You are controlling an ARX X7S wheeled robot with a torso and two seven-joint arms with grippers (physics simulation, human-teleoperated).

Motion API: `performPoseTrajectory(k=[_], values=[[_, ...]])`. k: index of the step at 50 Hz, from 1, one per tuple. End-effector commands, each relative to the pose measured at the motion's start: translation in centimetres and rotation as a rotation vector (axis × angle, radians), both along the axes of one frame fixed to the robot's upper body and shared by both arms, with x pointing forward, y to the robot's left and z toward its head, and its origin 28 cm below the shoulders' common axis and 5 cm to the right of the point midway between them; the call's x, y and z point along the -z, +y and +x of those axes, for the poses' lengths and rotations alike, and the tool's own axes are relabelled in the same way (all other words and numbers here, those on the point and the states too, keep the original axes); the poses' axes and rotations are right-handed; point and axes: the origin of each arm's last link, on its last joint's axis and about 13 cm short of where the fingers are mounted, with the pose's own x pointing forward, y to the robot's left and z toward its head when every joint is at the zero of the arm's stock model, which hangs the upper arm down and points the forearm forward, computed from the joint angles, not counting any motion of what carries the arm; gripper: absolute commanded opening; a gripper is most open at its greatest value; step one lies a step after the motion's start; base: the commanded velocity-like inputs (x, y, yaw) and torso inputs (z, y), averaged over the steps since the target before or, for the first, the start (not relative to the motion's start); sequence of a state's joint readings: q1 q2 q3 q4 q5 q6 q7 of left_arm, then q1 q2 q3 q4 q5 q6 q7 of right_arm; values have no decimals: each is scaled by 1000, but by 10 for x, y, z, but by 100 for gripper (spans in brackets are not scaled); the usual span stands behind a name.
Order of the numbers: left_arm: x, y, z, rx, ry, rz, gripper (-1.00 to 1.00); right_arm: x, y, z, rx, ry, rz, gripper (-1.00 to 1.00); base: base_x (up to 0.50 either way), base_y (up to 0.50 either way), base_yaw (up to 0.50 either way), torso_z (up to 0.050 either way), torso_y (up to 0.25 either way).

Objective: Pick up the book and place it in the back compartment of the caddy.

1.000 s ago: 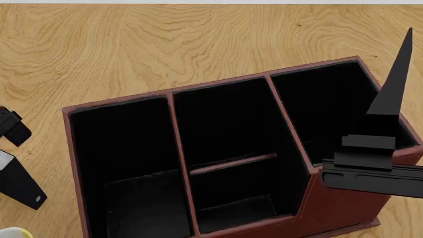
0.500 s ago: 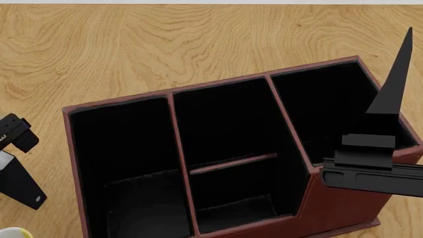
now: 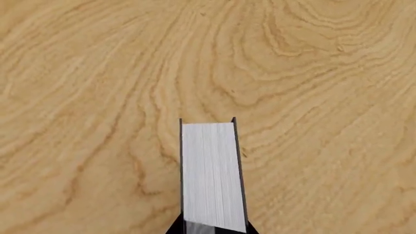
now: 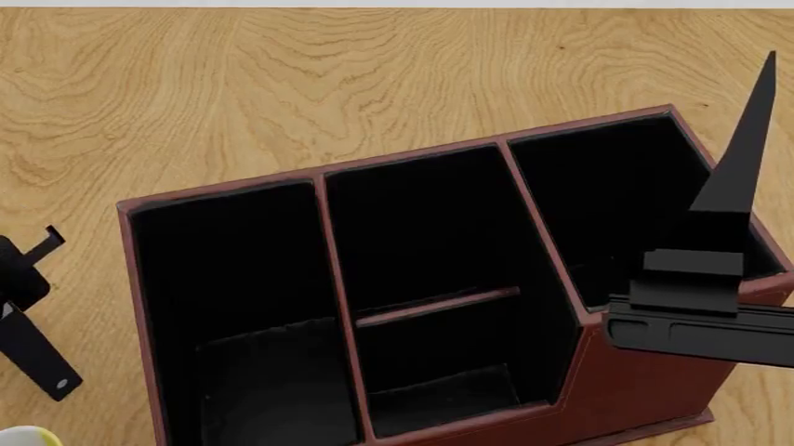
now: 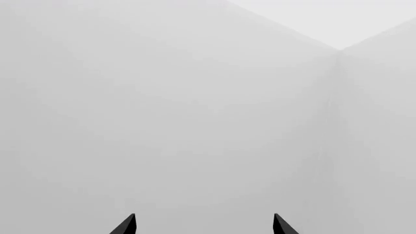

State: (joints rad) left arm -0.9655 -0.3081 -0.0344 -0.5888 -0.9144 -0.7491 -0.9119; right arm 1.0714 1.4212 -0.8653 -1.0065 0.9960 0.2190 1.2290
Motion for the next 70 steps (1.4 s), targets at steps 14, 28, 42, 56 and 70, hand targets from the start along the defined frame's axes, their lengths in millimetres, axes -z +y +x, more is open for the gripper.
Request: performPoseTrajectory(k=[14,28,42,56,70], values=[[-20,-1,2,-18,-61,-12,-100,0,0,0,4,2,-2,100,0,0,0,0,0],[-49,6,-6,-22,-150,46,-100,-2,0,-4,4,-6,-2,100,0,0,0,0,0],[-68,10,-18,0,-223,129,-100,-3,1,-4,0,-10,-2,100,0,0,0,0,2],[-87,14,-24,60,-285,227,-100,-4,0,-6,1,-14,-2,100,0,0,0,0,1],[-110,16,-31,221,-343,330,-100,-4,0,-6,1,-16,0,100,0,0,0,0,1]])
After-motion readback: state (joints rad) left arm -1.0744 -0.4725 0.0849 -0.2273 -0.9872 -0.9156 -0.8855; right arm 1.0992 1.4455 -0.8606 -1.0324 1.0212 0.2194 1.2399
